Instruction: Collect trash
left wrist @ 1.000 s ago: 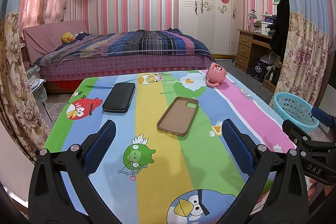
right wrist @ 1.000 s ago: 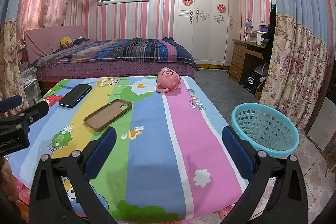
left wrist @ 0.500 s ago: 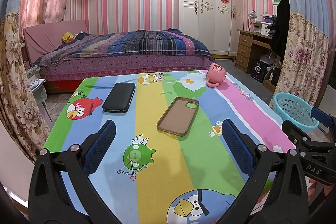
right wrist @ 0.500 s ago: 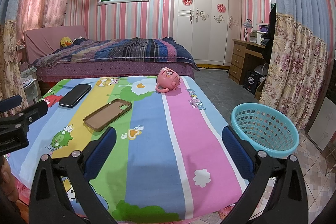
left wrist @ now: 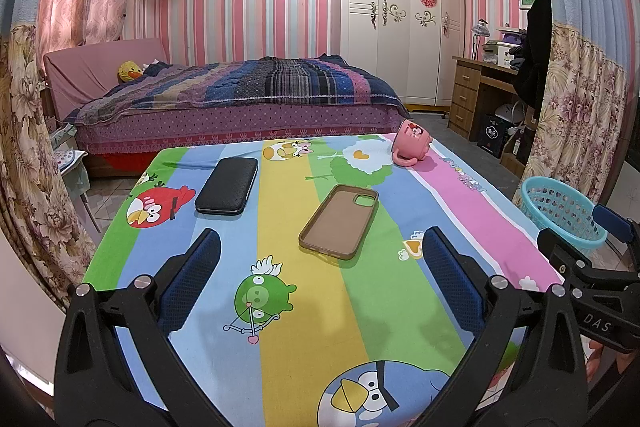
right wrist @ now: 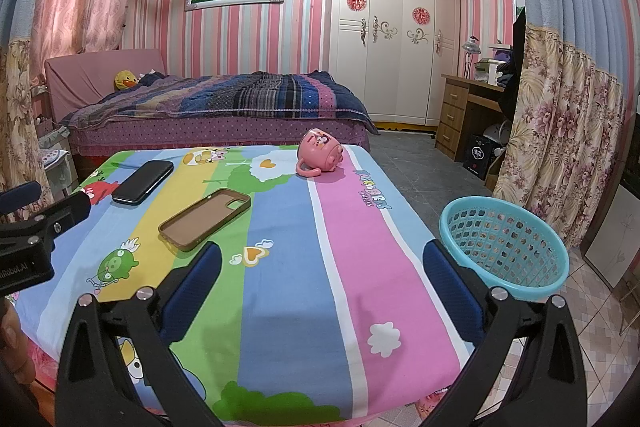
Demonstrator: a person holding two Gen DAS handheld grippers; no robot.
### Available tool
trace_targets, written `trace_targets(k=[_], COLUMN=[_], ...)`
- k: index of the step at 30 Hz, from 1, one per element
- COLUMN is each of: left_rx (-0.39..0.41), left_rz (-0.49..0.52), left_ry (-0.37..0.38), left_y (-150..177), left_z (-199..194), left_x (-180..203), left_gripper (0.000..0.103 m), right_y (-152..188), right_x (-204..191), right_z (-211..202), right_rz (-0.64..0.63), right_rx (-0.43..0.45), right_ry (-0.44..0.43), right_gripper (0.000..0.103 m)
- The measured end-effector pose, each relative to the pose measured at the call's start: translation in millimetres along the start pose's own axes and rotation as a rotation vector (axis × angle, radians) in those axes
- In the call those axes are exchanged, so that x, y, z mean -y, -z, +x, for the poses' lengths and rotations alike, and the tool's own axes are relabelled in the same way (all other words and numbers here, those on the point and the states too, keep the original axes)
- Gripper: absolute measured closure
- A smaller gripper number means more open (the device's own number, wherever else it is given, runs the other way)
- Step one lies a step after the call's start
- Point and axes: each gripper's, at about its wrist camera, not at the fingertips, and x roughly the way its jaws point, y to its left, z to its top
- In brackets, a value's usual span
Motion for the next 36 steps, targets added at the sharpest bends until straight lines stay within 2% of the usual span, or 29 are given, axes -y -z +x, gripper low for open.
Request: trace_targets(k=[36], left_rx=[-0.010], left_rz=[-0.014], left_ry=[-0.007], left_y=[1.7], left_z=[2.3], left_x=[-2.1], left_gripper=[0.005], right_y=[0.4], right_x=[1.2], right_z=[-0.6], right_rz=[0.000], right_rx=[0.001], right_ry=[0.001], right_gripper=[0.005])
